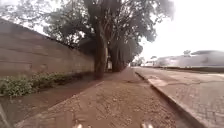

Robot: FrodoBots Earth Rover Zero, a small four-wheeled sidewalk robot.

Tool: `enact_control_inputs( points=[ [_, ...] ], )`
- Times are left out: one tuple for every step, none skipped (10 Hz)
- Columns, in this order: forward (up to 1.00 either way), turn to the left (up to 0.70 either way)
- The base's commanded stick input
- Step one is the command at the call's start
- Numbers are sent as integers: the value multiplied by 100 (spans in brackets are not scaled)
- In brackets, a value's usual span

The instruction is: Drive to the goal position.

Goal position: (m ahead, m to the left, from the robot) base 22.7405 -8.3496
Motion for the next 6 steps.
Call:
enact_control_inputs(
  points=[
    [50, 17],
    [50, 17],
    [50, 17],
    [50, 4],
    [50, 8],
    [50, 13]
  ],
)
